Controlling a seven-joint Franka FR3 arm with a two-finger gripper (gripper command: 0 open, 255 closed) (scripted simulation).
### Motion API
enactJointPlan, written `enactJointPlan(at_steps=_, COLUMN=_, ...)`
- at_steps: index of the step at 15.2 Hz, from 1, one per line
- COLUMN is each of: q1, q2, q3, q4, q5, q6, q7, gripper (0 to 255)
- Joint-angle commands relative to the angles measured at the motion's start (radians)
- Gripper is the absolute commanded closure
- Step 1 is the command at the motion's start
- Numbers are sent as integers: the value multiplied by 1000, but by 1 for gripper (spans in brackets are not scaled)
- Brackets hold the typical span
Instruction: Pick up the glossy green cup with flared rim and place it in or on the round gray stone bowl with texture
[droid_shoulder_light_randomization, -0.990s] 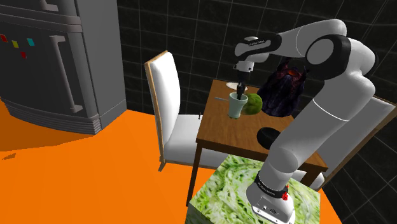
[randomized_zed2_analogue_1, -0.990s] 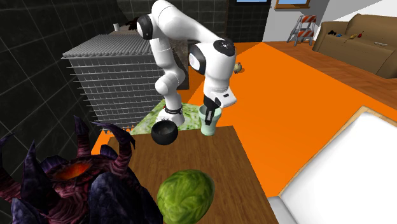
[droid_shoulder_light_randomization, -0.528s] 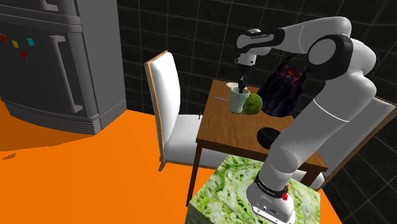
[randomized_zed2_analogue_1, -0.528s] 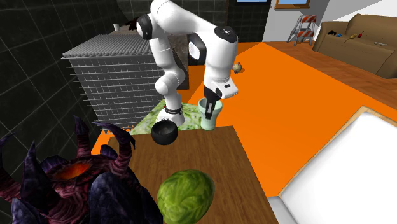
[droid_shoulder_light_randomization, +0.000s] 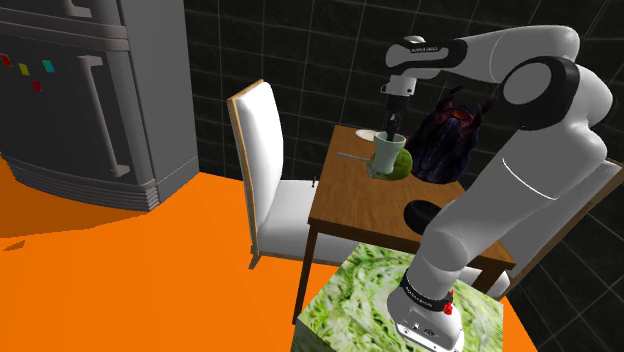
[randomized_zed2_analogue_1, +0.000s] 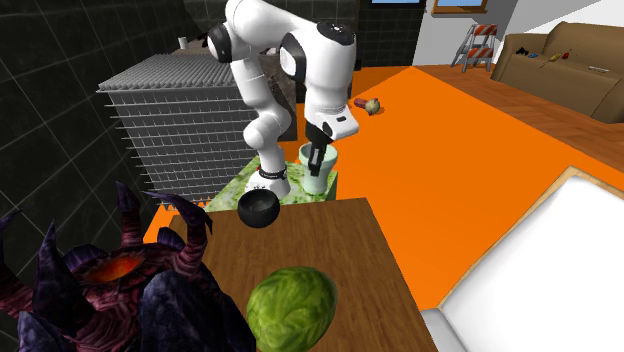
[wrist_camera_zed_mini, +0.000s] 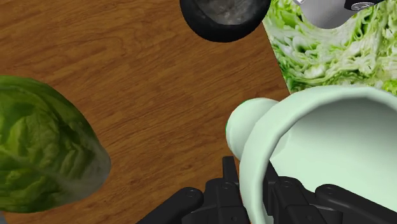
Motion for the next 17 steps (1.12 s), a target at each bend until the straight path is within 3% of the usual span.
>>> enactJointPlan(at_steps=1, q1=-24, q2=-66, q3=-5, q4=-40, q5=-39, q6=-18, q7=-14, gripper=255)
enactJointPlan(at_steps=15, q1=-197, q2=-392, q3=-58, q4=-125, q5=-261, q6=-207, q7=-198, gripper=255)
enactJointPlan(at_steps=17, q1=-200, q2=-399, q3=-65, q4=-155, q5=-267, q6=-184, q7=-194, gripper=255)
